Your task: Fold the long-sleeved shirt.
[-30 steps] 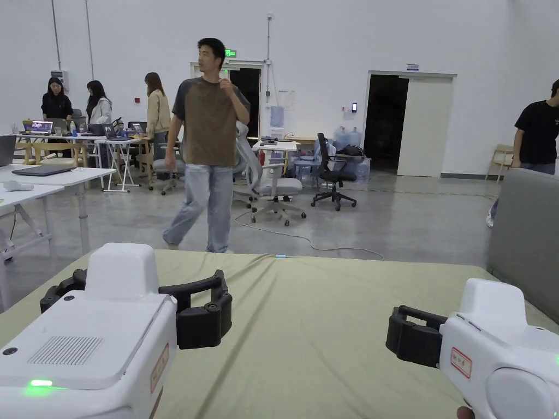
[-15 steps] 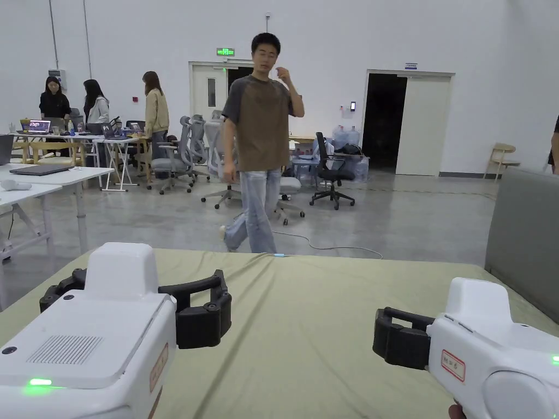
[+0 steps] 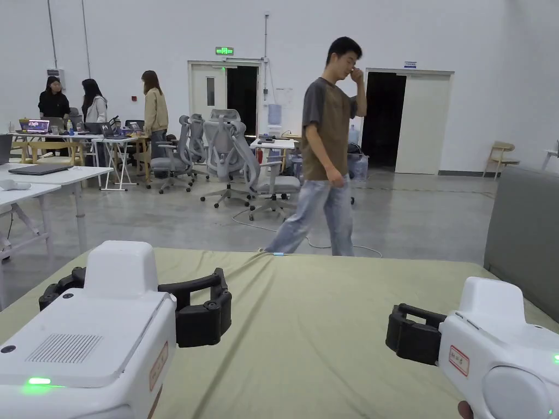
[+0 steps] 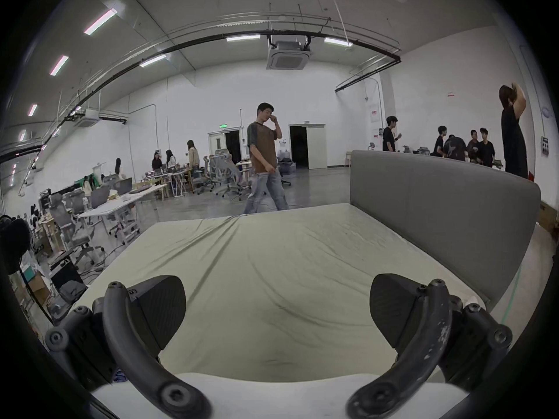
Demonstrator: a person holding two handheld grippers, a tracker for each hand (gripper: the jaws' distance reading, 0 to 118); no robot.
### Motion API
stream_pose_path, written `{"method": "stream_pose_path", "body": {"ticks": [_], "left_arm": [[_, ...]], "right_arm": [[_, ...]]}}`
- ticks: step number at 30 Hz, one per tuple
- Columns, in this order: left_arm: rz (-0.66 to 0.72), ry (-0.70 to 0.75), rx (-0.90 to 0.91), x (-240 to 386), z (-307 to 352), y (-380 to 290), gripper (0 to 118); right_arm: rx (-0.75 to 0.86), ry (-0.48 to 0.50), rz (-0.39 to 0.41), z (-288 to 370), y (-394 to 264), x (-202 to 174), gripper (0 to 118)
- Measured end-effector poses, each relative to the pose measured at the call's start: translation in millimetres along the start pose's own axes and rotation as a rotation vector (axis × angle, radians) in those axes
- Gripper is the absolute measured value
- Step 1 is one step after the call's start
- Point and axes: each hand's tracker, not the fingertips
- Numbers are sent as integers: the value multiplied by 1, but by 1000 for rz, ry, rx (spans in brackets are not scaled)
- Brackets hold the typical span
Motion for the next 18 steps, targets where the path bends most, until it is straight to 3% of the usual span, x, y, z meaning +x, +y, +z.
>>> {"method": "stream_pose_path", "body": {"ticks": [5, 12, 18], "left_arm": [[-2, -2, -3, 1, 0, -1, 118], [3, -2, -9, 1, 0, -2, 118], [-3, -7, -11, 1, 0, -2, 118]], "right_arm": [[2, -71, 20, -2, -1, -1, 118], [-12, -30, 11, -1, -2, 1, 118], [-3, -61, 19, -1, -2, -2, 118]]}}
